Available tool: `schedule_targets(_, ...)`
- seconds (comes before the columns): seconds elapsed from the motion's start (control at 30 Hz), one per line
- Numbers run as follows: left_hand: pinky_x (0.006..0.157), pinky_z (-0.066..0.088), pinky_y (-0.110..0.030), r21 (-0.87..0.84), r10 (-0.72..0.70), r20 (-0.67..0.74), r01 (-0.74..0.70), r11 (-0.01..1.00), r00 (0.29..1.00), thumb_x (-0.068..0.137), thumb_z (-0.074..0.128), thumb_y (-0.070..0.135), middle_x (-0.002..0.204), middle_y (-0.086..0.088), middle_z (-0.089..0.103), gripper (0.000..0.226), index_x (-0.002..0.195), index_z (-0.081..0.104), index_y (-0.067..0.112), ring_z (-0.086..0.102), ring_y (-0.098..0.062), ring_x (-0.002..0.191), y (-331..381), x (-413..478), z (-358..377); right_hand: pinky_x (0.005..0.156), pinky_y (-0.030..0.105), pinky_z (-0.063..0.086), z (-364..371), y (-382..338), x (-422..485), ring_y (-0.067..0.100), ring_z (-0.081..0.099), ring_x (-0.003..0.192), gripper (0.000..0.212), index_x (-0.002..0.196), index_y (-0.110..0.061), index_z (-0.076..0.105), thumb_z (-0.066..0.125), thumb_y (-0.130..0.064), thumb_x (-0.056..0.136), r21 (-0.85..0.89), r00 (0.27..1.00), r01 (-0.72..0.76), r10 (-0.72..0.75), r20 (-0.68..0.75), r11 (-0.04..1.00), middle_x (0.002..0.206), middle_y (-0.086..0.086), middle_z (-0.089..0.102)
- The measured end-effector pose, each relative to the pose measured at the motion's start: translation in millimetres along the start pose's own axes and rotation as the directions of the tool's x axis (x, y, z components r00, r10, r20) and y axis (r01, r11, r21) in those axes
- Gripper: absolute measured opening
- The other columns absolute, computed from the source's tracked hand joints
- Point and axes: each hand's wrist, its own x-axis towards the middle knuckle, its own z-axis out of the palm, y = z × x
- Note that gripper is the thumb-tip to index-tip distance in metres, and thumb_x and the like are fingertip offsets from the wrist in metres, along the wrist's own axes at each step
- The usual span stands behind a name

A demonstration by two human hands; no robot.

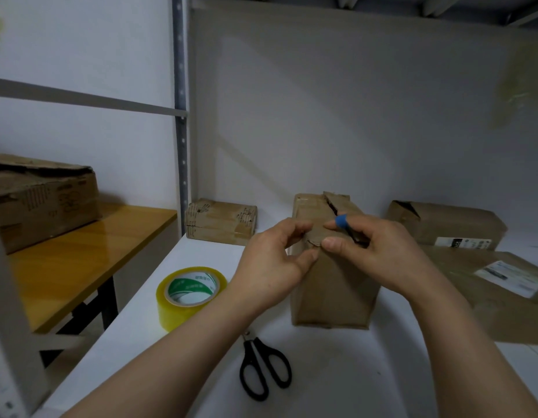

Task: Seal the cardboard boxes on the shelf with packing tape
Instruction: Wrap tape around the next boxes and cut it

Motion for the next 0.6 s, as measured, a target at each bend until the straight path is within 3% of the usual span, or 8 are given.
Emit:
schedule_targets(0.1,0.102,0.046,-0.017,-0.032,-0.003,0.047,0.005,0.999,0.999,0.094,0.063,0.013,0.133,0.021,0.055,0.052,0.138,0.046,0.034,0.052,0.007,0.123,6.2,-4.3,-11.6,0.097,0.042,0.052,-4.0,-2.1,-1.1,0.009,0.059,0.116,0.058,0.126,-0.043,0.065,0.057,-0.077,0.079,-0.03,0.999,-0.005,0.006,0.037,1.0,0.131,-0.013,0.063)
schedule_targets(0.2,0.1,0.051,-0.033,0.152,-0.131,-0.029,0.134,0.979,0.991,0.091,0.055,0.009,0.131,0.003,0.059,0.054,0.136,0.035,0.029,0.059,-0.014,0.119,2.7,0.8,-30.6,0.108,0.049,0.045,-6.6,-5.9,-2.5,0.012,0.05,0.132,0.068,0.129,-0.04,0.062,0.044,-0.084,0.08,-0.074,1.0,0.018,-0.017,0.021,0.997,0.147,-0.008,0.054)
schedule_targets(0.3,0.079,0.051,-0.037,0.381,-0.361,-0.005,0.335,0.862,0.933,0.088,0.054,0.013,0.112,-0.003,0.061,0.05,0.134,0.036,0.02,0.062,-0.025,0.098,-4.7,5.5,-56.2,0.113,0.048,0.039,-5.8,-14.0,-5.1,0.012,0.047,0.138,0.047,0.123,-0.027,0.068,0.055,-0.061,0.093,-0.083,0.982,0.11,-0.121,-0.145,0.99,0.145,-0.003,0.057)
schedule_targets(0.33,0.08,0.047,-0.035,0.442,-0.443,0.046,0.38,0.813,0.895,0.088,0.053,0.014,0.114,-0.003,0.058,0.051,0.136,0.036,0.02,0.059,-0.024,0.1,-7.7,4.3,-65.1,0.107,0.042,0.045,-4.5,-16.8,-6.2,0.011,0.055,0.129,0.039,0.115,-0.022,0.072,0.057,-0.053,0.096,-0.072,0.954,0.167,-0.18,-0.24,0.983,0.135,-0.001,0.065)
schedule_targets(0.4,0.086,0.044,-0.035,0.54,-0.563,0.126,0.42,0.729,0.816,0.091,0.052,0.017,0.121,-0.003,0.05,0.052,0.14,0.036,0.021,0.052,-0.023,0.107,-12.0,-0.5,-80.6,0.073,0.036,0.054,-1.0,-26.6,-8.7,0.013,0.068,0.082,0.035,0.085,-0.013,0.073,0.056,-0.041,0.098,-0.082,0.852,0.291,-0.297,-0.43,0.953,0.089,0.001,0.075)
schedule_targets(0.43,0.09,0.044,-0.037,0.576,-0.6,0.15,0.424,0.699,0.786,0.092,0.051,0.018,0.123,-0.003,0.047,0.053,0.142,0.035,0.022,0.05,-0.024,0.109,-13.2,-3.9,-86.4,0.058,0.037,0.049,2.1,-33.8,-9.9,0.015,0.059,0.06,0.04,0.071,-0.01,0.065,0.055,-0.036,0.099,-0.096,0.801,0.334,-0.337,-0.496,0.937,0.066,-0.001,0.064)
schedule_targets(0.5,0.098,0.047,-0.041,0.626,-0.632,0.162,0.416,0.66,0.758,0.09,0.049,0.021,0.129,-0.003,0.049,0.059,0.146,0.034,0.026,0.051,-0.026,0.116,-16.6,-9.0,-93.9,0.045,0.035,0.038,9.8,-53.4,-12.4,0.018,0.043,0.045,0.045,0.056,-0.013,0.048,0.056,-0.029,0.098,-0.091,0.745,0.403,-0.384,-0.545,0.911,0.051,-0.005,0.043)
schedule_targets(0.6,0.112,0.034,-0.051,0.743,-0.643,0.16,0.337,0.578,0.749,0.09,0.056,0.034,0.141,-0.003,0.049,0.062,0.147,0.032,0.029,0.048,-0.03,0.128,-22.5,-12.3,-98.1,0.045,0.035,0.044,27.5,-78.1,-17.2,0.018,0.052,0.045,0.049,0.054,-0.016,0.049,0.052,-0.04,0.097,0.059,0.865,0.396,-0.351,-0.358,0.916,0.049,-0.005,0.051)
